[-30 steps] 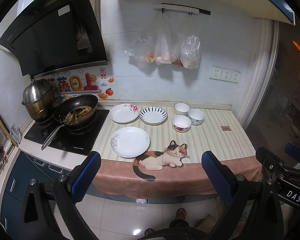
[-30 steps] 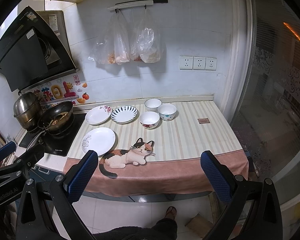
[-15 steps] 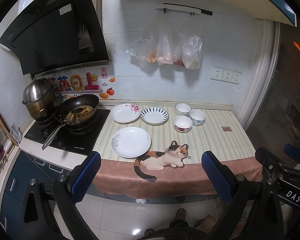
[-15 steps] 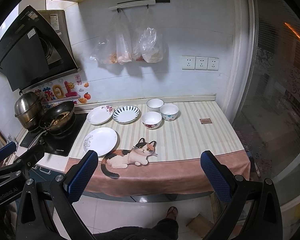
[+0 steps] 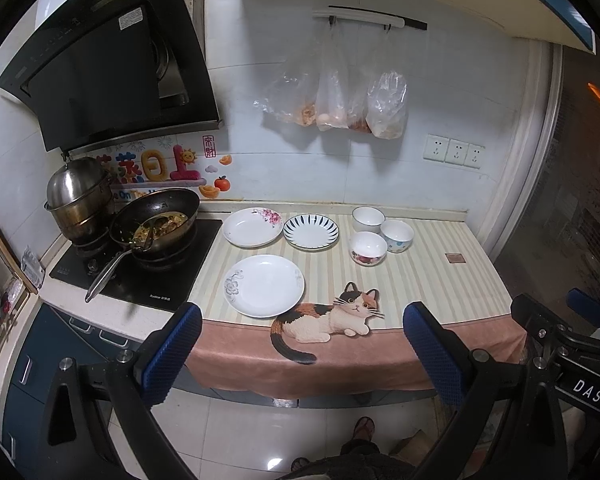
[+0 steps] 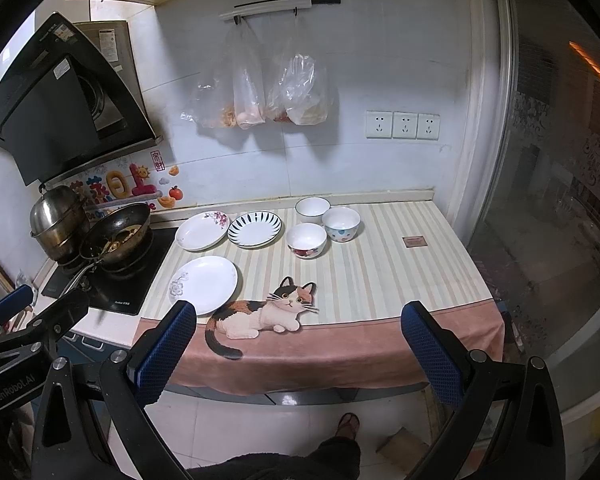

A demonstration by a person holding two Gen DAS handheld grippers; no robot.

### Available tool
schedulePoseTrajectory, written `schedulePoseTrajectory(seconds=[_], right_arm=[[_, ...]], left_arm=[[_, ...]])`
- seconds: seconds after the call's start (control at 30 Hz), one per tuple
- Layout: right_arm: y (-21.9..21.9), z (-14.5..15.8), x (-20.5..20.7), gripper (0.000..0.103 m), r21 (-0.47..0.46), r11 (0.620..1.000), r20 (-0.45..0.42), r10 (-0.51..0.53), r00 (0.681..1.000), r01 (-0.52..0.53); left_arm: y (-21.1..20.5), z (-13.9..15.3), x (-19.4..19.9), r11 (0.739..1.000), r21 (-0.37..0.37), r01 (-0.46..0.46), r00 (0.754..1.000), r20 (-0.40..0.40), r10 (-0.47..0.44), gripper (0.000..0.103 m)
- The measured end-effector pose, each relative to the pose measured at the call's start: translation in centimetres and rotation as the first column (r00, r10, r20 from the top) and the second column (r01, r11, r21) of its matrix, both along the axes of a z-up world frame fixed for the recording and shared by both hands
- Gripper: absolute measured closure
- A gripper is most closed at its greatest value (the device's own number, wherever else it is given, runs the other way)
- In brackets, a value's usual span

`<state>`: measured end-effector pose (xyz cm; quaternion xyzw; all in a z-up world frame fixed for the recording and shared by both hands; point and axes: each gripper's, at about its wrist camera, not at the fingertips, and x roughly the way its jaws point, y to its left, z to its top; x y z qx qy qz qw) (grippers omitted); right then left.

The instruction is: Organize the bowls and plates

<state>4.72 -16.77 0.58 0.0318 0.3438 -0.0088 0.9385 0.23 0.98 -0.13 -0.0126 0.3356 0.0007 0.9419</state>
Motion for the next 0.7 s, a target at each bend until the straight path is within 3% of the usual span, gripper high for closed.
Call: schedulePoseTrajectory(seconds=[0.7], right_arm=[[0.0,-0.2,0.5,0.000,0.006,1.000,-0.005,-0.003,1.000,0.003]], left_arm=[[1.0,-0.1,0.0,1.000,-0.002,0.000,1.000,0.000,0.000,0.000]])
